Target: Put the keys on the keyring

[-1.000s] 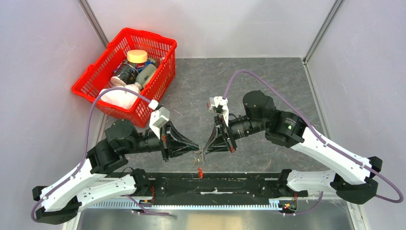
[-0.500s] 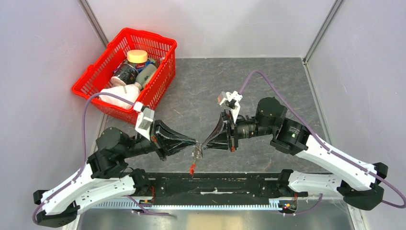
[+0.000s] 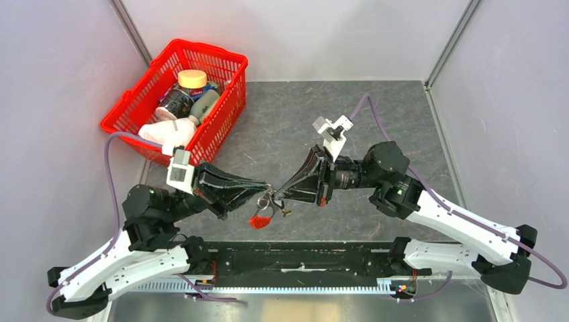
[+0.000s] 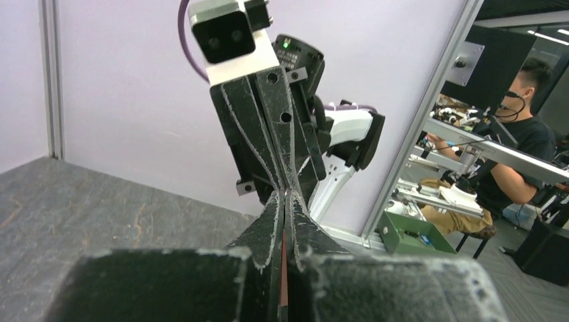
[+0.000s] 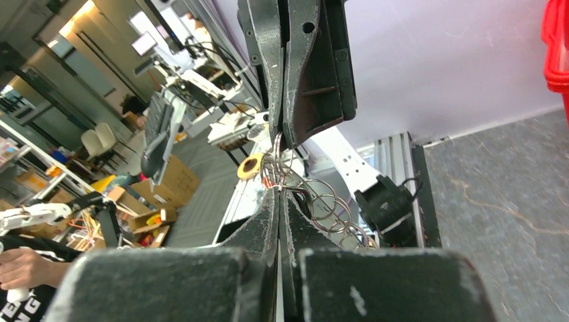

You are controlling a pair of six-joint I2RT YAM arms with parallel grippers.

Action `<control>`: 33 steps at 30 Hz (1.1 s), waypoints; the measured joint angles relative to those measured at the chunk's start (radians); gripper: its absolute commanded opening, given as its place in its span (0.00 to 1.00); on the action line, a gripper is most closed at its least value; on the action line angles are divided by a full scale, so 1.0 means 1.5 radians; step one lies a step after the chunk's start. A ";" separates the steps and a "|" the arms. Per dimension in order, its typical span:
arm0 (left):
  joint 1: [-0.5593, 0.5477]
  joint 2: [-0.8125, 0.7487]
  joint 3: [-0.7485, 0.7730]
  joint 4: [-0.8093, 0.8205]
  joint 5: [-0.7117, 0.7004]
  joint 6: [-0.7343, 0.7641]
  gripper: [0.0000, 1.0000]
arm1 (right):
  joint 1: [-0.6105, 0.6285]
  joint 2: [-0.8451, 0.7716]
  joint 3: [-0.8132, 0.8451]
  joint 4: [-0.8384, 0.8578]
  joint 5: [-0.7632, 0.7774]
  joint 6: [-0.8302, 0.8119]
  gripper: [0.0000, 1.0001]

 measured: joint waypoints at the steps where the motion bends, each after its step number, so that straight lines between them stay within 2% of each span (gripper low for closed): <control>1: 0.000 0.000 -0.002 0.013 -0.002 -0.001 0.02 | 0.000 0.004 -0.005 0.032 0.000 0.018 0.00; 12: 0.000 -0.001 -0.016 0.109 -0.014 -0.005 0.02 | 0.004 0.044 -0.042 0.227 0.007 0.129 0.00; 33: 0.000 0.014 -0.018 0.217 -0.014 -0.014 0.02 | 0.008 0.151 -0.066 0.564 0.025 0.337 0.00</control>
